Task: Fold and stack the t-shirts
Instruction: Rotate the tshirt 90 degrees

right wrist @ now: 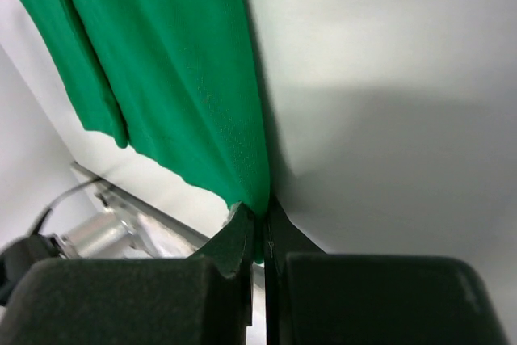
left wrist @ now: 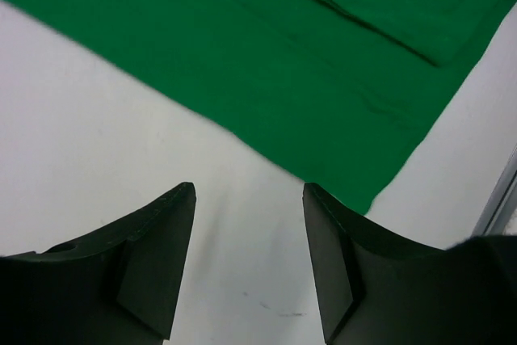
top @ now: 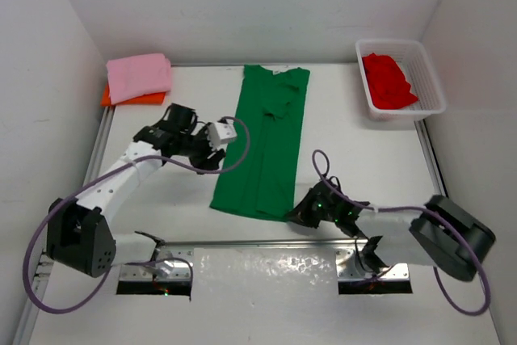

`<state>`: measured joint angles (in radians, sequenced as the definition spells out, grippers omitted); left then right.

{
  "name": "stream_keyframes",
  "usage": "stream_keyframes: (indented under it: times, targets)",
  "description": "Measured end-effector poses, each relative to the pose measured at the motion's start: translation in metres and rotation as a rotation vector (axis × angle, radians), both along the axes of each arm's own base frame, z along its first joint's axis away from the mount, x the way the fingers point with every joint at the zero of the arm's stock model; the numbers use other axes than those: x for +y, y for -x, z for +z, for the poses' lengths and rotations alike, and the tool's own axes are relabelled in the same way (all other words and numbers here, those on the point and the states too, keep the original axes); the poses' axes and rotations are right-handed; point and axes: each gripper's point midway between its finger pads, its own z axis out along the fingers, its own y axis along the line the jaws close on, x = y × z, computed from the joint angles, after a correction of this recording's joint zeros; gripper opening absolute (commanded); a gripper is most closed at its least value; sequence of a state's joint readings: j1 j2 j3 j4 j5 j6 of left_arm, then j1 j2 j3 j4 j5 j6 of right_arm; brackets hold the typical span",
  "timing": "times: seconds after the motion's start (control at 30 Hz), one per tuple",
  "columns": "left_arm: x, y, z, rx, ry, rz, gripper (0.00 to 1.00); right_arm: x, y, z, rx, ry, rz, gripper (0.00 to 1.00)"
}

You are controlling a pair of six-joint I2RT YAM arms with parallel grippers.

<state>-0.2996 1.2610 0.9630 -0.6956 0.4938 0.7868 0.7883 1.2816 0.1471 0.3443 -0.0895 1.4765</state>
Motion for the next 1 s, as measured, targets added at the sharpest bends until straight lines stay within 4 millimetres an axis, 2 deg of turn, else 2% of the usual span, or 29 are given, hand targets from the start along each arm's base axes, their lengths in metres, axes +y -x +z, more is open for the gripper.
stream_keyframes:
  times: [0.13,0.27,0.33,0.43,0.53,0.57,0.63,0.7,0.8,0.93,1.0]
  targets:
    - [-0.054,0.009,0.007,-0.071,-0.103,-0.218,0.56,-0.028,0.007,0.000,-0.030,0.031,0.025,0.00]
    - [-0.107,0.043,0.012,-0.164,-0.232,-0.527,0.56,-0.049,0.008,-0.001,-0.067,0.092,0.047,0.01]
    - [-0.118,0.058,0.011,-0.211,-0.296,-0.663,0.56,-0.058,0.012,-0.002,-0.076,0.119,0.069,0.22]
    - [-0.105,0.073,-0.008,-0.275,-0.420,-0.850,0.58,-0.059,0.016,0.000,-0.101,0.129,0.141,0.36]
    - [-0.062,0.096,-0.045,-0.284,-0.536,-1.020,0.58,-0.058,0.021,0.007,-0.112,0.158,0.232,0.49]
    - [-0.044,0.105,-0.061,-0.274,-0.574,-1.079,0.58,-0.060,0.022,0.009,-0.113,0.180,0.261,0.50]
    - [-0.021,0.118,-0.085,-0.253,-0.620,-1.156,0.59,-0.063,0.026,0.012,-0.099,0.214,0.312,0.52]
    - [-0.007,0.127,-0.107,-0.239,-0.641,-1.217,0.59,-0.065,0.029,0.016,-0.075,0.242,0.355,0.53]
    - [-0.011,0.126,-0.121,-0.269,-0.631,-1.238,0.59,-0.064,0.027,0.022,-0.060,0.270,0.400,0.52]
    - [-0.039,0.112,-0.123,-0.333,-0.579,-1.224,0.57,-0.064,0.022,0.022,-0.026,0.299,0.421,0.52]
    - [-0.047,0.109,-0.125,-0.348,-0.560,-1.226,0.54,-0.065,0.022,0.017,-0.005,0.304,0.417,0.49]
